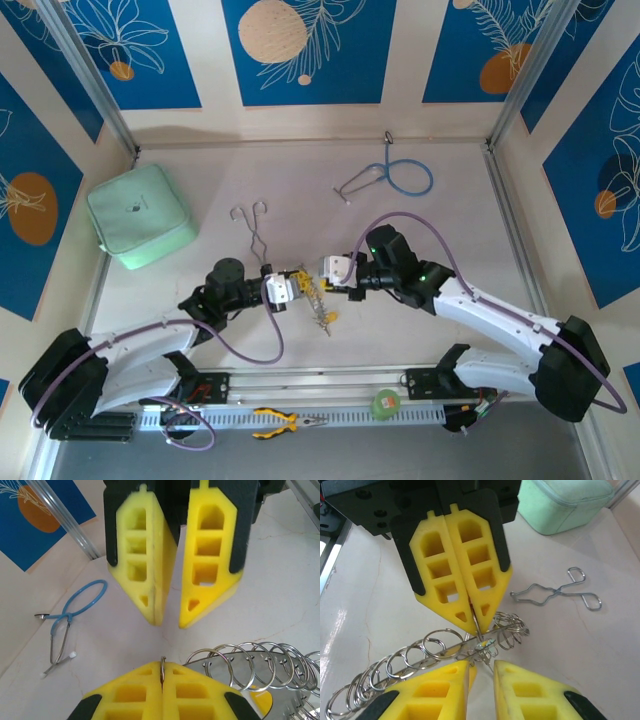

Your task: Put the keys on the keyring

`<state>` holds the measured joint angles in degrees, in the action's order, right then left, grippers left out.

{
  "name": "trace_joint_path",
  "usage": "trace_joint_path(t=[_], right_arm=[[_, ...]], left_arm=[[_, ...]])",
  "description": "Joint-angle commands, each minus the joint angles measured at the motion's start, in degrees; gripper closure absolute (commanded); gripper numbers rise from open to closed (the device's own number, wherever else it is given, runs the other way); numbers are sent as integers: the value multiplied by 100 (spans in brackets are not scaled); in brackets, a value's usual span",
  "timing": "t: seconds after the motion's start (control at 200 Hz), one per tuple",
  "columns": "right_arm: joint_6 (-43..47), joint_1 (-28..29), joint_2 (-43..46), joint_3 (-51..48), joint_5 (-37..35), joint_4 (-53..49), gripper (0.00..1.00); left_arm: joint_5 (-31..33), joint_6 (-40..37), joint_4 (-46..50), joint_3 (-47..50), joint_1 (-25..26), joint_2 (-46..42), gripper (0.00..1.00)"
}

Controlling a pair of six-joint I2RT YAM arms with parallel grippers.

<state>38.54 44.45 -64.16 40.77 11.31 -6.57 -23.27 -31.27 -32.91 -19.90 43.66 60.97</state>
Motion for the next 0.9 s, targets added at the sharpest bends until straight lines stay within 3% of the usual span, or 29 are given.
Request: trace_joint_path(t=[0.0, 0.545, 0.895], right_arm=[[91, 64, -189, 172, 187, 161, 79], [153, 154, -391, 304, 310, 217, 82], [419, 162, -483, 318, 4, 26, 86]], left_arm=[[-133, 145, -14, -251, 40, 7, 100], [-470, 63, -155, -181, 44, 27, 100], [-581, 38, -168, -154, 37, 26, 100]])
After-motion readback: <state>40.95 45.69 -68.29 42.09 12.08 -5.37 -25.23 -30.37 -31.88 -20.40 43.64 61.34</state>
